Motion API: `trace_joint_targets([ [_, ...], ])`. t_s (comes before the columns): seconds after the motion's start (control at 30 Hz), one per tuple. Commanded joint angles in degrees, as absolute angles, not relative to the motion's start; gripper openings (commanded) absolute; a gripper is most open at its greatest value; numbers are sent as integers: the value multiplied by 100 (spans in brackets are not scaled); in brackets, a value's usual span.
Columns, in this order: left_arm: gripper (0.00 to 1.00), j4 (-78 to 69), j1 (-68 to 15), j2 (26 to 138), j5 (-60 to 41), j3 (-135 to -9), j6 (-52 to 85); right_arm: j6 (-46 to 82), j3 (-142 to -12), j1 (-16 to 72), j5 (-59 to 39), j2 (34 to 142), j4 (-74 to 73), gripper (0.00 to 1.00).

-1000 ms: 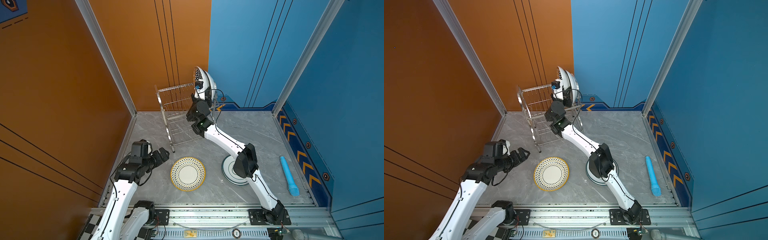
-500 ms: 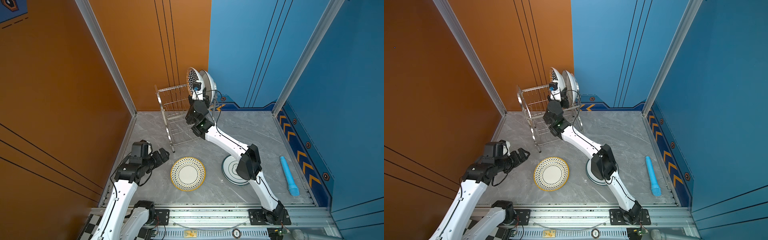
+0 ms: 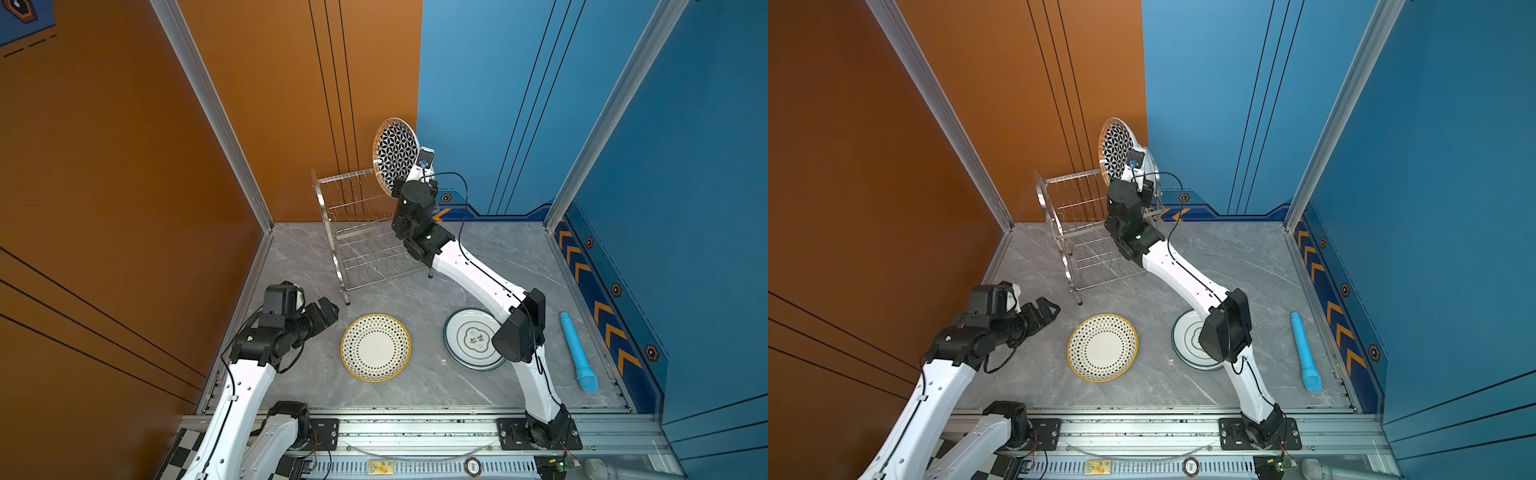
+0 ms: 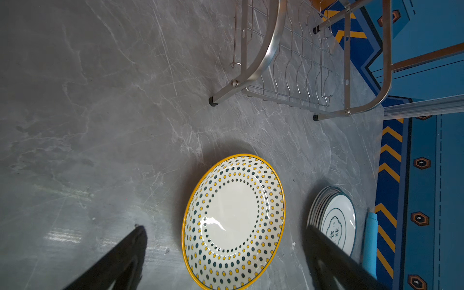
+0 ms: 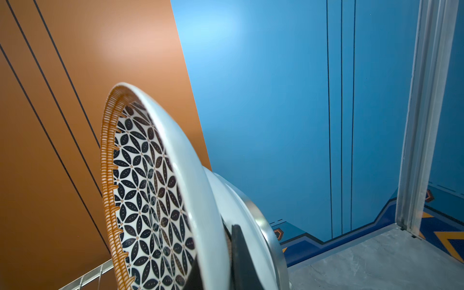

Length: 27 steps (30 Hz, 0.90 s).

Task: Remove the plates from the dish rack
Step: 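Lift the black-patterned plate up out of the rack with the right gripper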

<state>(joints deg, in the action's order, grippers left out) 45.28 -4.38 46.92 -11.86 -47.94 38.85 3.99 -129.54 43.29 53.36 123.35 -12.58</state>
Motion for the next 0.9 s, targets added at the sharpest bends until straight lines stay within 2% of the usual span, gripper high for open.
trace_joint_targets([
  [0.0, 98, 4620, -384, 4628, -1167, -4704, 3919, 1757, -13032, 4176, 4675, 11919, -857, 0],
  [0.5, 98, 4538, -375, 4544, -1126, -4642, 3938, 2638, -13342, 4196, 3822, 11679, 81, 0],
  [0.87, 98, 4191, -378, 4581, -1476, -4816, 3526, 3253, -13314, 4298, 3229, 11380, 573, 0],
])
